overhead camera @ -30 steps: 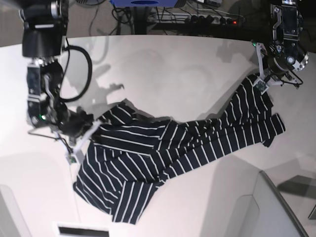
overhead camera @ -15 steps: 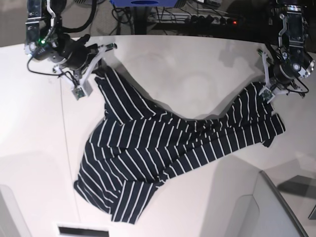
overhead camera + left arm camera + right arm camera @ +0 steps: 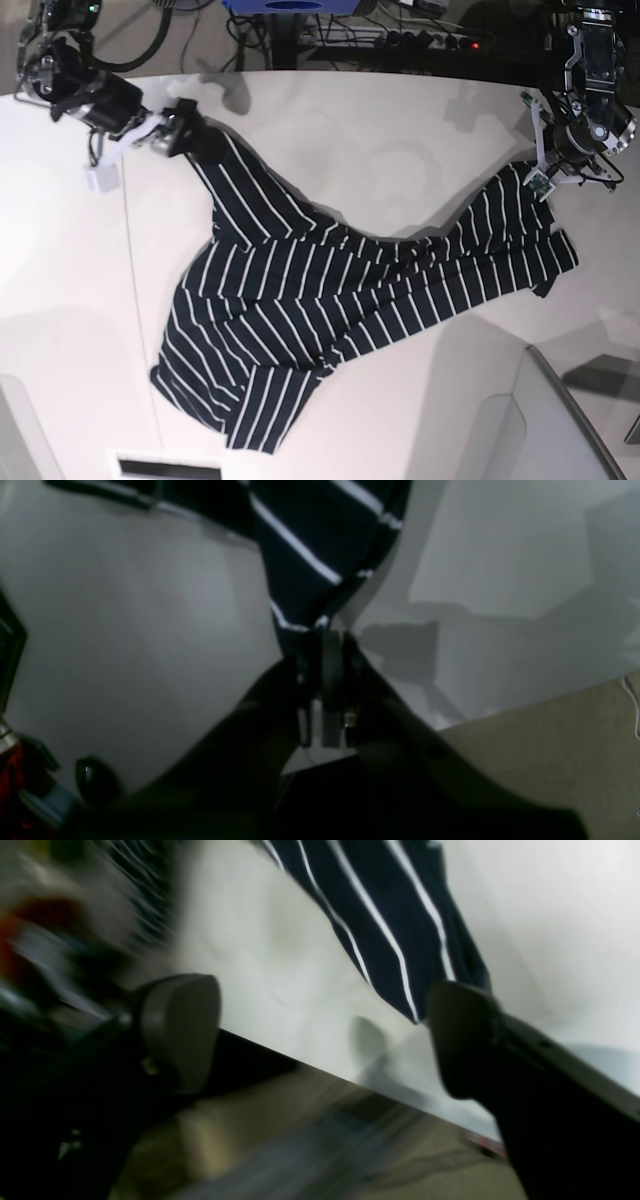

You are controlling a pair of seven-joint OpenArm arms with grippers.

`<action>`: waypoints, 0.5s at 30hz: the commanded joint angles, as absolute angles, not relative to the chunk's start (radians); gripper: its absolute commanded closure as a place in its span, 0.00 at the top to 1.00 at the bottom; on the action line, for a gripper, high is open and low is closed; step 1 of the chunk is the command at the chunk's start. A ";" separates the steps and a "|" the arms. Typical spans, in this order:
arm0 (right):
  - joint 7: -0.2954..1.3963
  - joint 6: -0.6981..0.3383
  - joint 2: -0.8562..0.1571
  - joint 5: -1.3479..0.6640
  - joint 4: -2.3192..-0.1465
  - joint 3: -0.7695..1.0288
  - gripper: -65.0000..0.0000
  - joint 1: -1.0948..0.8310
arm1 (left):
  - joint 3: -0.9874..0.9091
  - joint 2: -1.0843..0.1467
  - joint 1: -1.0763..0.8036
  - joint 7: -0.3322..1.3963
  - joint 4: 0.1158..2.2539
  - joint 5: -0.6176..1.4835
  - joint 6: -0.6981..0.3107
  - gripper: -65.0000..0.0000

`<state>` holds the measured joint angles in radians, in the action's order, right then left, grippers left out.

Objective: Layout the t-shirt on the table in an organized manner, then fold the t-shirt properly
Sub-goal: 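Pull the right gripper along the shirt edge toward the left gripper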

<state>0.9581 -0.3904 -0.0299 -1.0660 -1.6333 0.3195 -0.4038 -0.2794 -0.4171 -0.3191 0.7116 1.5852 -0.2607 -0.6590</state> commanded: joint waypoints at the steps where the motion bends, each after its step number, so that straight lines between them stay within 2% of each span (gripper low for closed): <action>1: 0.957 -0.397 -0.030 -1.132 -1.606 0.340 1.00 -0.398 | -0.288 -0.437 -0.325 0.707 1.598 -0.266 -0.653 0.00; 5: 0.954 -0.389 -0.033 -1.270 -1.426 0.371 0.94 -0.369 | -0.285 -0.437 -0.326 0.707 1.598 -0.266 -0.653 0.00; 11: 0.951 -0.389 -0.033 -1.267 -1.342 0.363 0.84 -0.328 | -0.285 -0.437 -0.325 0.707 1.598 -0.266 -0.653 0.00; 15: 0.951 -0.389 -0.036 -1.184 -1.345 0.371 0.83 -0.291 | -0.283 -0.438 -0.325 0.707 1.598 -0.266 -0.653 0.00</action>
